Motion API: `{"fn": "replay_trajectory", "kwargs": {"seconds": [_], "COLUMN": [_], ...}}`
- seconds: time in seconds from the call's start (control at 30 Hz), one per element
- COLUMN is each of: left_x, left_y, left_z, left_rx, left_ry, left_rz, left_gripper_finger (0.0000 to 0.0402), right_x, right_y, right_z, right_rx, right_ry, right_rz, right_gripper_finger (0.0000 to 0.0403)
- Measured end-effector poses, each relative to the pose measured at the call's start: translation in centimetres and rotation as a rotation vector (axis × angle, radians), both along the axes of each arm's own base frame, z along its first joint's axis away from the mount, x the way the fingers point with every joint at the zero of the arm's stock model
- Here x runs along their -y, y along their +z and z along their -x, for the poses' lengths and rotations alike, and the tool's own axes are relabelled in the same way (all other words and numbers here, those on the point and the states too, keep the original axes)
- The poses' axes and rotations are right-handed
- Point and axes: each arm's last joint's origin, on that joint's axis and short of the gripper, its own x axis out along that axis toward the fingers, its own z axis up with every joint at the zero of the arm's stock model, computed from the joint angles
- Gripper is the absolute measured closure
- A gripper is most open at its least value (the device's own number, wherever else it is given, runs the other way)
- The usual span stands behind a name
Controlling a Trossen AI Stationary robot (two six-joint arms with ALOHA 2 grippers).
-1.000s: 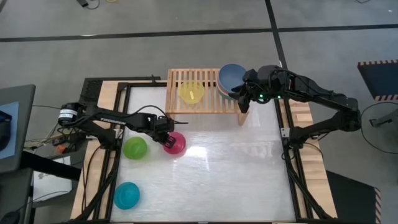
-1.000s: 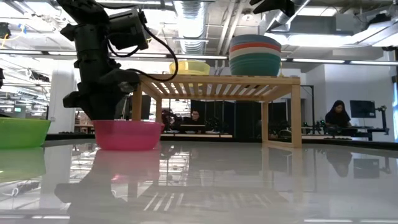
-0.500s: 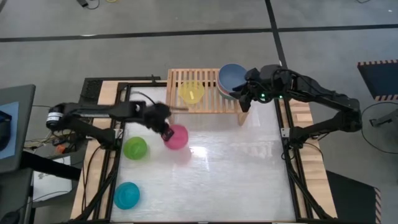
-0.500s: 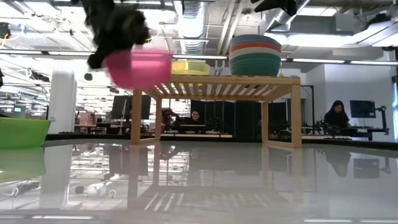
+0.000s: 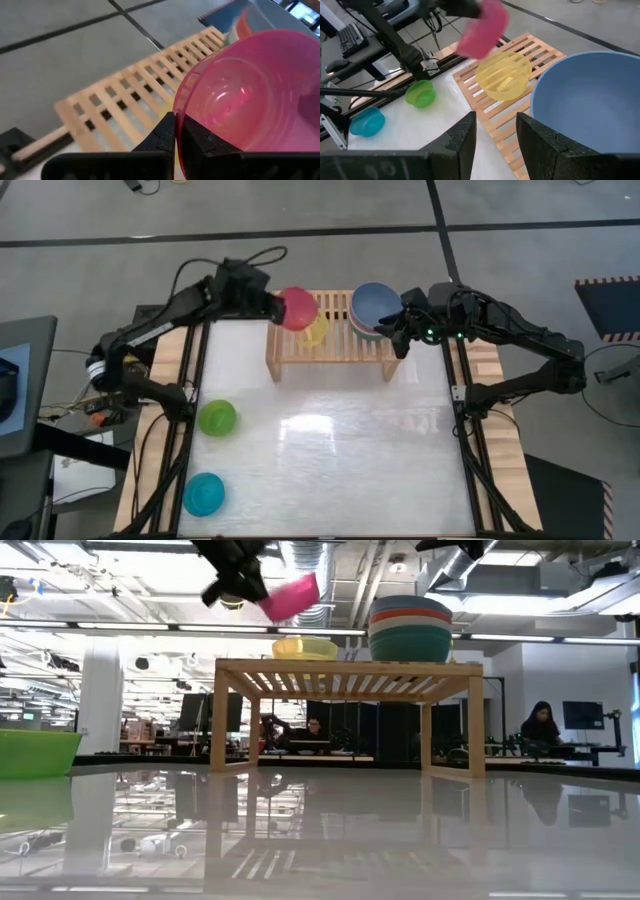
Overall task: Place and stack bowls onto a shelf
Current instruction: Stack the pink bowl on top of the yellow bowl on the shelf
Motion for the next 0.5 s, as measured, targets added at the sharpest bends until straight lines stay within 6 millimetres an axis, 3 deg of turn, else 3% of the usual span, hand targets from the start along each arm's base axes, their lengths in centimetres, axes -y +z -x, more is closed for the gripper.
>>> {"fn": "replay_trajectory", "kwargs": {"seconds": [0.2,0.5], "left_x": [-3.8,-4.8], "left_y": [-1.5,-2.1], "left_z": [-2.8,-4.1], "left_rx": [-0.022,-0.202], "left_ry": [-0.079,-0.161], "left_rz": [0.106,0.185], "left_gripper_finger": [0.0402,0.0389], "right_x": [-0.1,-0.2], "right_y": [0.0,-0.5], "right_z": [0.2,0.7], "right_rx": [-0.008,-0.083], "right_ry": [0.002,-0.056], "right_rz": [0.003,0.017], "right_gripper_finger": [0.0239,0.0239]}}
